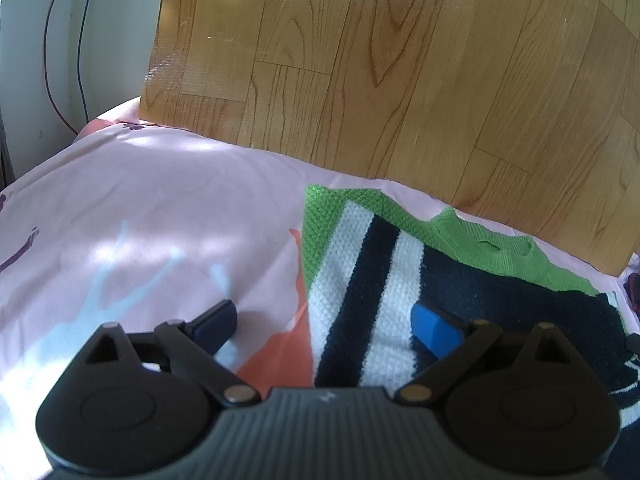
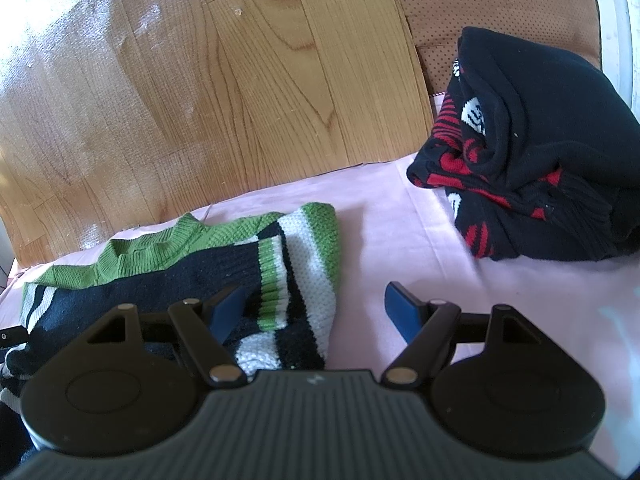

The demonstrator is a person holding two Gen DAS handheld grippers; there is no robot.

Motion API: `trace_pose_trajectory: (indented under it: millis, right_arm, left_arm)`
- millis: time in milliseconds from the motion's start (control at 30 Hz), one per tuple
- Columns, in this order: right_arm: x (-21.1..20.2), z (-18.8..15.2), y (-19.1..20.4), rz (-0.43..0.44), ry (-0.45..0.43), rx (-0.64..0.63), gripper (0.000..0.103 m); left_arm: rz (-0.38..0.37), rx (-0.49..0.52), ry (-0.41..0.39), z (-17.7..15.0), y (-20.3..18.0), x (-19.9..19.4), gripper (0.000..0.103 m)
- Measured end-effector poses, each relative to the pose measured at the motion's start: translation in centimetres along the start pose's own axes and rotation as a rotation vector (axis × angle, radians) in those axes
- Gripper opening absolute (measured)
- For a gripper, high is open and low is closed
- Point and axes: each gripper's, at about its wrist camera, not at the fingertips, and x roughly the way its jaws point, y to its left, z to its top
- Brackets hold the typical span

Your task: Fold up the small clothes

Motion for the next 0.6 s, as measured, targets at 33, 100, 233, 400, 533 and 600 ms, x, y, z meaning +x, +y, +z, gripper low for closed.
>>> trace_pose_trajectory:
  millis: [33, 100, 233, 400, 533, 600]
  right_arm:
    - [-0.01, 0.01, -0.01, 0.0, 0.0, 0.0, 0.079]
    - [0.0, 0.02, -0.02, 0.001, 0.0, 0.0, 0.079]
    - [-0.02, 0.06, -0.11, 0.002, -0.002, 0.005, 0.079]
    - [-0.09, -0.03, -0.05, -0.001, -0.004, 0.01, 0.079]
    - [-0.07, -0.02, -0.05, -0.001, -0.004, 0.01, 0.079]
    - [-0.05, -0.02, -0.06, 0.0, -0.004, 0.01, 0.079]
  left_arm:
    - [0.0, 0.0, 0.0, 0.0, 0.0, 0.0, 0.097]
    - [0.0, 0.0, 0.0, -0.01, -0.01, 0.0, 0.098]
    - [0.001, -0.001, 0.0, -0.01, -0.03, 0.01, 0.098]
    - [0.001, -0.001, 0.0, -0.01, -0.04, 0.02, 0.098]
    - [0.001, -0.001, 0.0, -0.01, -0.05, 0.02, 0.098]
    - [0.002, -0.001, 0.0, -0.02, -0.06, 0.02, 0.099]
